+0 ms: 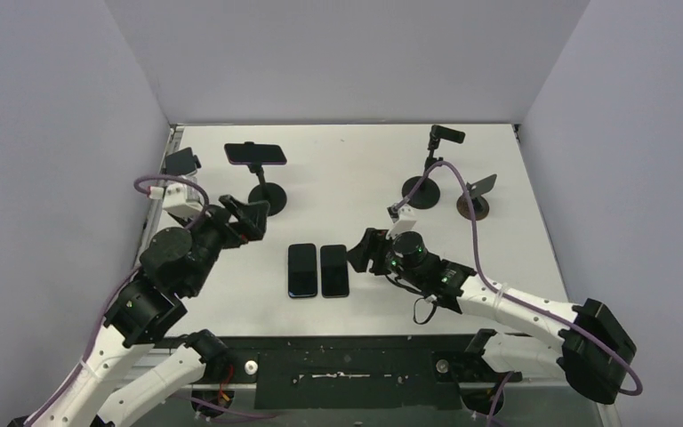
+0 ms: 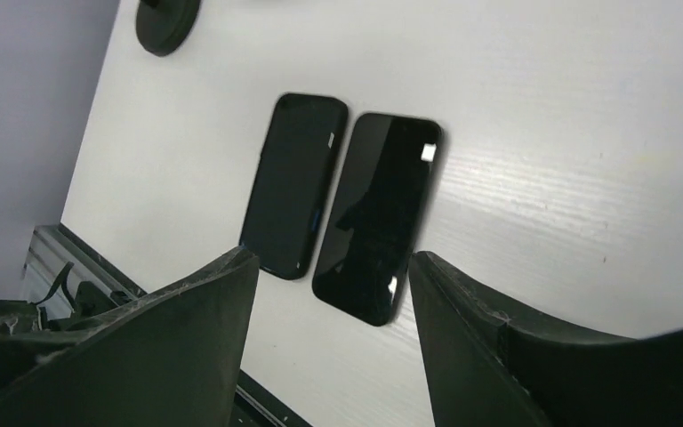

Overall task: Remove the phone from the phone stand
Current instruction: Pick up the phone stand with the phone at the center of the board.

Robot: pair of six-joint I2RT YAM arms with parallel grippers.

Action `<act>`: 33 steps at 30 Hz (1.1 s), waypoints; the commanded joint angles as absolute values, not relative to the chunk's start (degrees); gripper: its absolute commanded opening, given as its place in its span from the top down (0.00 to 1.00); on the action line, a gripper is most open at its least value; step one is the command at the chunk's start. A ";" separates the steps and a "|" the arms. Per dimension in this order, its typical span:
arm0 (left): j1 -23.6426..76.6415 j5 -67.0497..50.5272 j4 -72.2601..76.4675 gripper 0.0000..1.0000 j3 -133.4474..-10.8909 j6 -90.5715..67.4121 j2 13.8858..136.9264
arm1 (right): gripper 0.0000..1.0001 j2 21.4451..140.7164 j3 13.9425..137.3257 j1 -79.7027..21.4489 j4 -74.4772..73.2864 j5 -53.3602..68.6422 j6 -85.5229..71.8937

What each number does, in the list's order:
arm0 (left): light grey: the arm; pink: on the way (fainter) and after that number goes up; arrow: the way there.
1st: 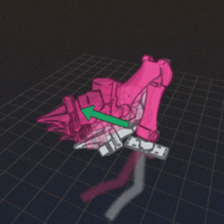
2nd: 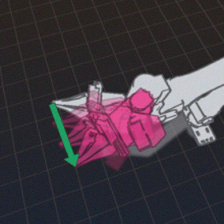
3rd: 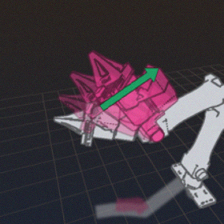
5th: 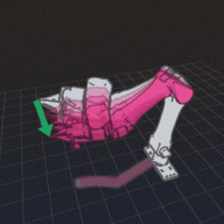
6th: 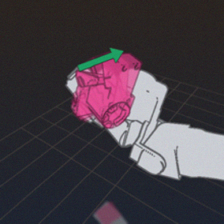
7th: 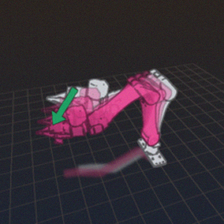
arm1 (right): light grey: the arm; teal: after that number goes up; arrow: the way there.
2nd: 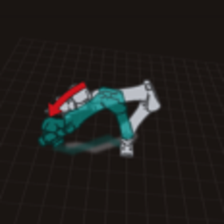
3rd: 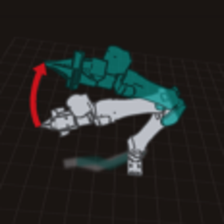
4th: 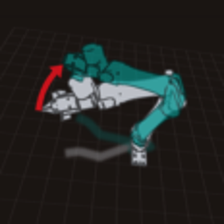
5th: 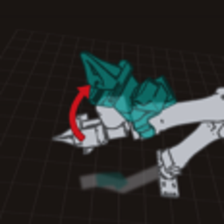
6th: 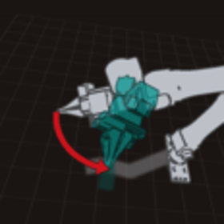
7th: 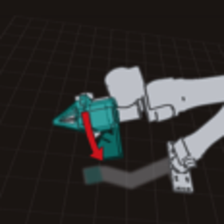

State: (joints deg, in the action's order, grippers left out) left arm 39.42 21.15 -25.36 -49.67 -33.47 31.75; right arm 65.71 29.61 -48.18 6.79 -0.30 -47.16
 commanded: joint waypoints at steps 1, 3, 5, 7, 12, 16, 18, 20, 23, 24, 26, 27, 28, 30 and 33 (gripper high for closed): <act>39.45 37.73 -28.70 0.03 -59.08 -31.72 38.49 | 0.36 61.03 37.35 -51.31 -4.68 -9.88 -36.68; 39.46 42.82 -28.98 0.03 -60.64 -29.71 40.76 | 0.37 60.08 39.62 -53.14 -7.78 -12.85 -35.54; 39.39 45.01 -32.08 0.03 -64.85 -29.29 45.03 | 0.37 59.67 41.31 -54.49 -10.92 -16.32 -35.61; 39.14 45.21 -36.32 0.03 -68.74 -31.04 50.31 | 0.37 58.87 41.86 -55.45 -12.78 -18.42 -36.32; 35.62 37.85 -40.59 0.03 -73.55 -38.35 58.82 | 0.36 54.56 39.37 -56.58 -10.19 -19.02 -35.77; 28.80 29.45 -36.26 0.03 -70.42 -44.04 58.52 | 0.36 51.12 37.23 -56.72 -7.95 -16.43 -36.99; 27.08 28.78 -33.58 0.03 -68.03 -47.59 57.88 | 0.37 50.27 37.09 -56.78 -7.87 -14.60 -36.83; 26.17 29.27 -31.47 0.03 -66.72 -50.69 57.99 | 0.36 49.67 37.31 -56.78 -8.20 -13.53 -36.84; 24.50 29.79 -27.70 0.04 -64.36 -55.19 58.10 | 0.36 48.57 37.44 -56.83 -8.52 -12.92 -36.72; 23.56 29.44 -25.91 0.05 -63.17 -56.25 57.92 | 0.36 48.04 37.38 -56.78 -8.60 -12.92 -36.80; 22.56 28.04 -19.61 0.10 -60.17 -57.52 57.38 | 0.37 46.89 37.20 -56.80 -8.42 -12.92 -36.99; 22.32 27.64 -16.80 0.12 -58.54 -58.28 57.13 | 0.37 46.24 36.99 -56.78 -8.13 -12.85 -37.00; 22.13 27.38 -13.47 0.15 -57.05 -58.43 56.88 | 0.37 45.51 36.81 -56.78 -7.87 -12.79 -37.00; 21.83 29.00 -9.96 0.19 -55.23 -58.85 57.24 | 0.37 43.92 36.34 -56.78 -7.21 -12.74 -36.82; 19.70 30.06 -8.70 0.22 -55.22 -59.97 59.34 | 0.37 41.83 36.12 -56.80 -7.05 -12.95 -36.19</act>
State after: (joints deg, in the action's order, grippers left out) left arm 21.91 29.08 -18.72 -54.78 -56.90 58.39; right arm 44.75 36.77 -56.36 -9.78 -12.58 -37.04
